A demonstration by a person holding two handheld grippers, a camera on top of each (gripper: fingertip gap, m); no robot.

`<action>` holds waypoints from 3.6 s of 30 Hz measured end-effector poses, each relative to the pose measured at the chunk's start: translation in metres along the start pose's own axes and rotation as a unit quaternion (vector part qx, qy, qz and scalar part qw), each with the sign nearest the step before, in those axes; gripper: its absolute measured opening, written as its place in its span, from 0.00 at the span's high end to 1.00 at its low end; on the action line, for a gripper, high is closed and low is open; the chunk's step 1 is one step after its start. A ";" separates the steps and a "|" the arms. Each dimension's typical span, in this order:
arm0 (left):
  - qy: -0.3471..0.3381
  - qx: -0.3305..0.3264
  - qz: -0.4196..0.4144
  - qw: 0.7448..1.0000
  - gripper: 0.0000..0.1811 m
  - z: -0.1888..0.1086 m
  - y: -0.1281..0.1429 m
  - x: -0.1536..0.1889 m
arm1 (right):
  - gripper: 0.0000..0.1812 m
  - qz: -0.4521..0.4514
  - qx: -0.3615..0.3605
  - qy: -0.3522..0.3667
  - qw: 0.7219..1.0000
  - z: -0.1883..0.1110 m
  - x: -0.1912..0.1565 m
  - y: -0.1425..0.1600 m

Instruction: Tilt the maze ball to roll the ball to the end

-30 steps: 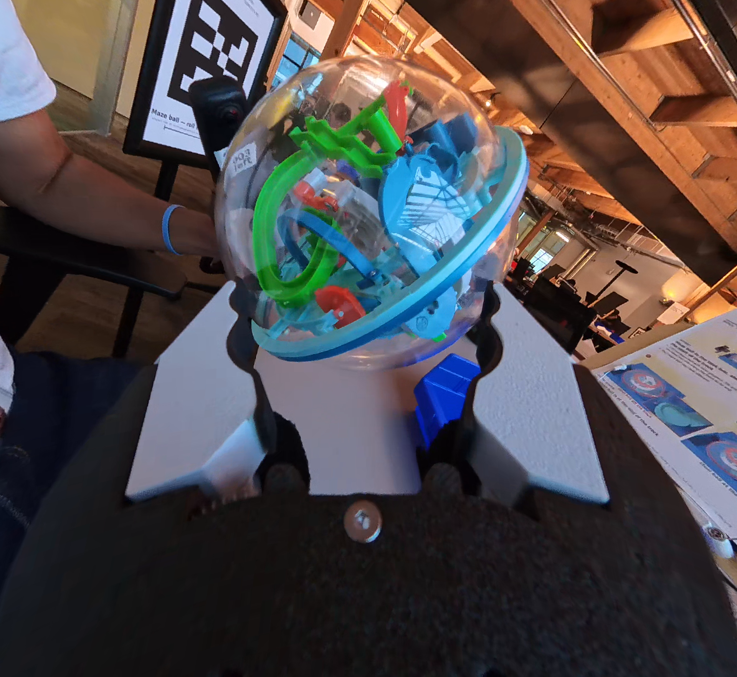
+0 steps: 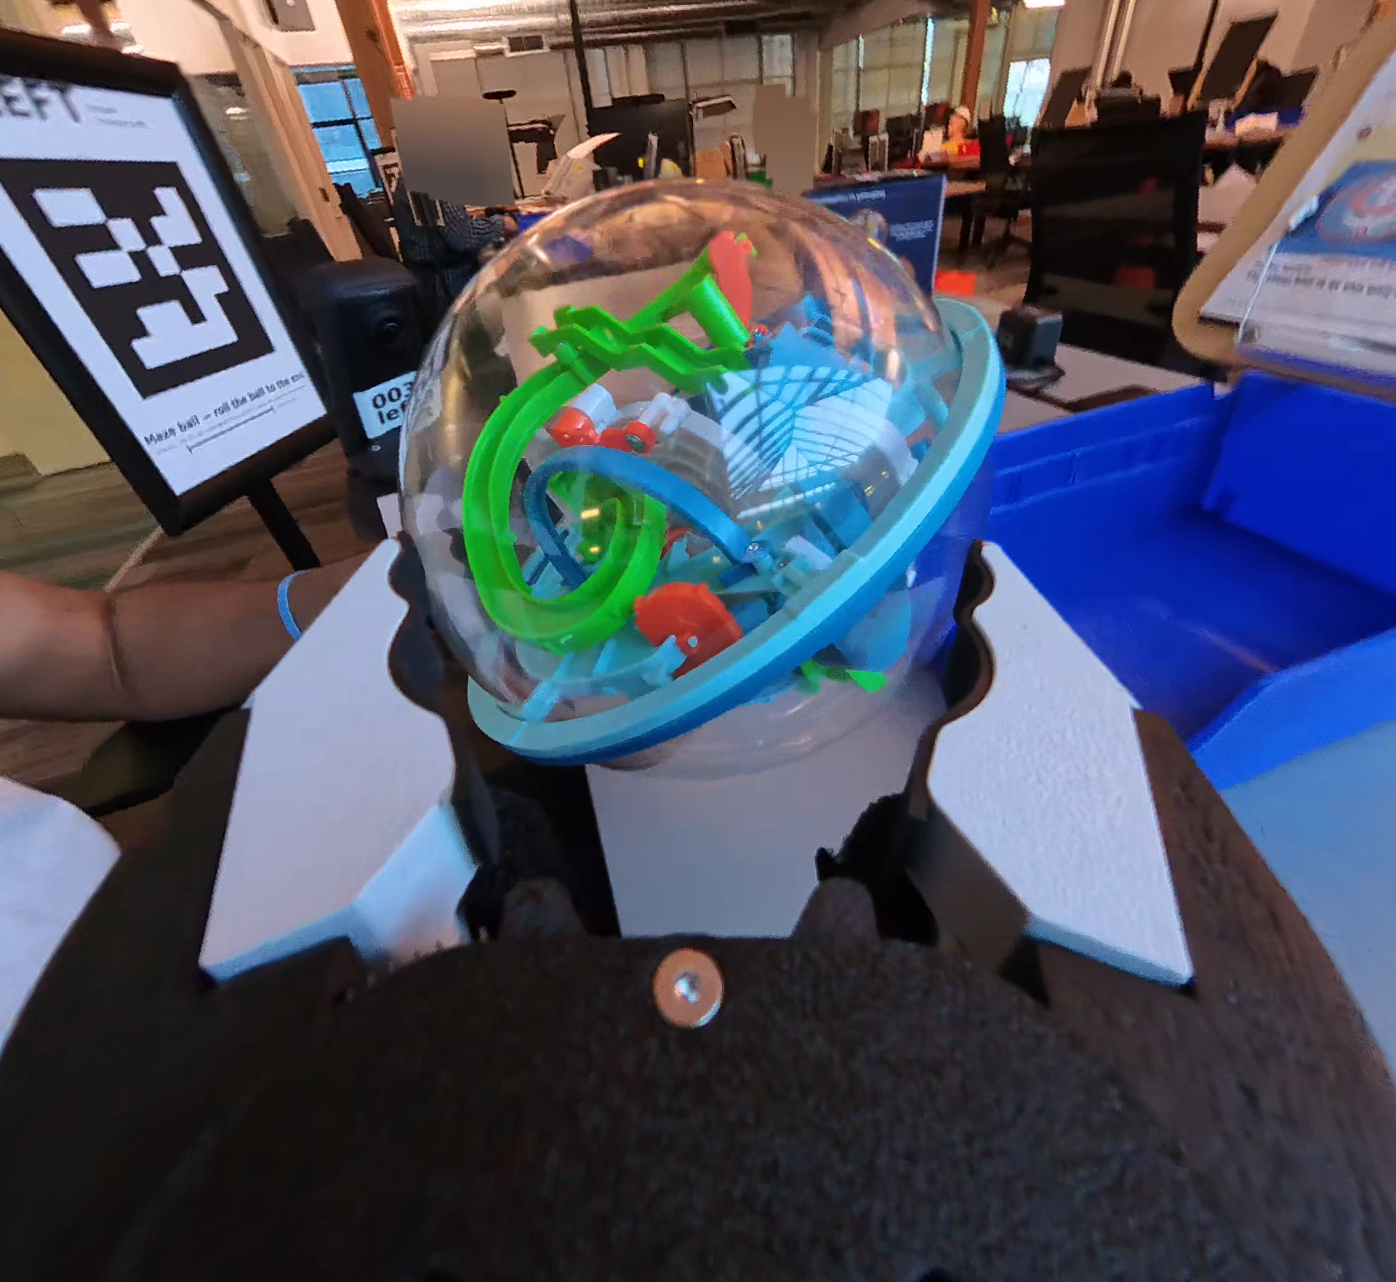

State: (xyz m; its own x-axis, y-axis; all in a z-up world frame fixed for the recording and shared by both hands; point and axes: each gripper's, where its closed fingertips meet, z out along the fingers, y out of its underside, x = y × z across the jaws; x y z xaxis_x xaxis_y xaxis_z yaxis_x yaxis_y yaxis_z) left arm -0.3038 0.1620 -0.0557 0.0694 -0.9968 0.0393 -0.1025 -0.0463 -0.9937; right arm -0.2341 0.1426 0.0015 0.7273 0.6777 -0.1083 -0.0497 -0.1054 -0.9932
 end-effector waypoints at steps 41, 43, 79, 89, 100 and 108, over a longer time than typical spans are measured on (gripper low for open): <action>-0.023 -0.224 0.214 0.950 0.17 0.014 0.081 -0.050 | 0.24 -0.160 -0.313 -0.101 0.931 -0.008 0.065 0.158; -0.002 -0.215 0.177 0.960 0.20 0.022 0.080 -0.055 | 0.23 -0.140 -0.291 -0.119 0.939 0.014 0.061 0.156; 0.216 -0.163 -0.271 0.924 0.39 0.021 0.070 0.013 | 0.15 0.268 -0.307 0.091 0.909 -0.010 0.003 0.105; 0.205 -0.121 -0.283 0.929 0.54 0.019 0.060 -0.008 | 0.18 0.250 -0.266 0.020 0.931 -0.023 0.011 0.101; 0.083 -0.114 0.000 0.990 0.28 0.028 0.044 -0.060 | 0.28 -0.140 -0.097 0.017 0.985 -0.044 0.077 0.081; 0.113 -0.180 0.027 0.977 0.29 0.066 0.058 -0.052 | 0.18 -0.113 -0.154 0.006 0.982 -0.001 0.085 0.107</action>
State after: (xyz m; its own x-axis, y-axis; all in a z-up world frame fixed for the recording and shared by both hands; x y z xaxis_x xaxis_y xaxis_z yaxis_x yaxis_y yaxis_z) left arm -0.2474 0.2153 -0.1219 -0.1631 -0.9853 0.0509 -0.4443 0.0273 -0.8955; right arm -0.1765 0.1883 -0.1142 0.7044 0.7002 0.1161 0.3220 -0.1695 -0.9314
